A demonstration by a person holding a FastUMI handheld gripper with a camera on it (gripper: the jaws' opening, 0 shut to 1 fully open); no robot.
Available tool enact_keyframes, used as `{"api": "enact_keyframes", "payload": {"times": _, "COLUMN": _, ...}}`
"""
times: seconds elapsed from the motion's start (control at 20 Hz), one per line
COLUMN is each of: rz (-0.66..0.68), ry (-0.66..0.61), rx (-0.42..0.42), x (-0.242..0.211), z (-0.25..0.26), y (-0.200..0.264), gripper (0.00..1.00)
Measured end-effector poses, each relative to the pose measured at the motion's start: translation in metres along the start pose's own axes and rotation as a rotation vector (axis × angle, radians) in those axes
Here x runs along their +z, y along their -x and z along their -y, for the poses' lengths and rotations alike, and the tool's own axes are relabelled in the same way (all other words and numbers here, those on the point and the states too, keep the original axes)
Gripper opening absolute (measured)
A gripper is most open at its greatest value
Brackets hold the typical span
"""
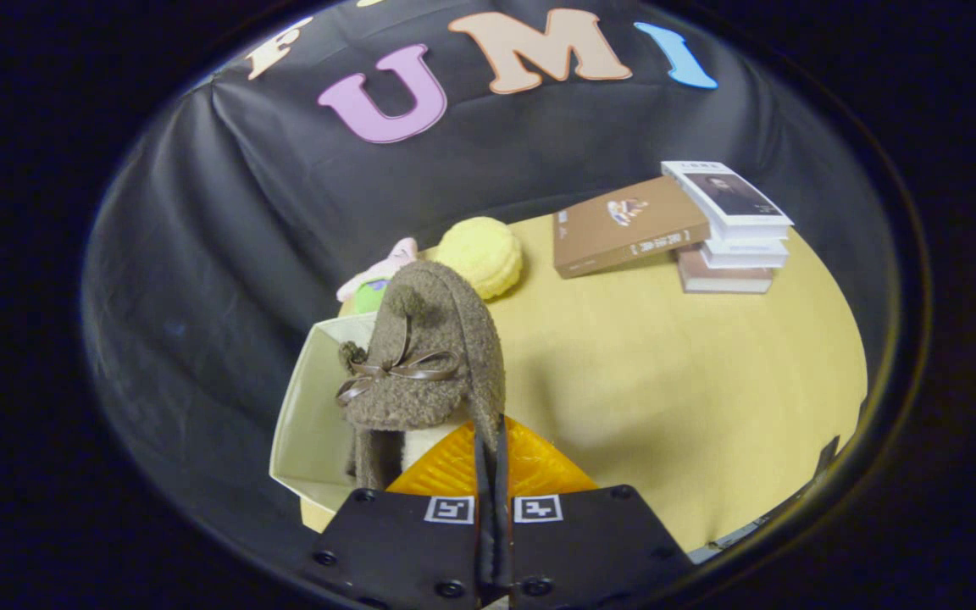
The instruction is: Open the storage box then place both shoes into the box .Put the left shoe in first, then the right shoe, with the right side of both shoes facing outward in a uniform manner.
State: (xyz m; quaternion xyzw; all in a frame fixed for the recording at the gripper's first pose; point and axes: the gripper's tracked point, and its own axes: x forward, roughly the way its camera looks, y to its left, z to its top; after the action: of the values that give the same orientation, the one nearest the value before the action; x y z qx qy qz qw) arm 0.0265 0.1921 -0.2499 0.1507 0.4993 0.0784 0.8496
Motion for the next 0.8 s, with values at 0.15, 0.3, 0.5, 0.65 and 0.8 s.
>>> {"api": "enact_keyframes", "payload": {"times": 0.15, "rz": 0.000, "ry": 0.002, "rx": 0.027, "x": -0.001, "z": -0.034, "y": -0.005, "gripper": 0.03}}
{"api": "enact_keyframes", "payload": {"times": 0.3, "rz": -0.014, "ry": -0.002, "rx": 0.048, "x": -0.007, "z": -0.064, "y": -0.015, "gripper": 0.04}}
{"api": "enact_keyframes", "payload": {"times": 0.5, "rz": -0.025, "ry": -0.006, "rx": 0.037, "x": -0.009, "z": -0.086, "y": -0.030, "gripper": 0.04}}
{"api": "enact_keyframes", "payload": {"times": 0.65, "rz": -0.007, "ry": 0.022, "rx": 0.025, "x": -0.005, "z": -0.097, "y": -0.034, "gripper": 0.03}}
{"api": "enact_keyframes", "payload": {"times": 0.8, "rz": -0.006, "ry": 0.024, "rx": 0.034, "x": -0.009, "z": -0.108, "y": -0.038, "gripper": 0.03}}
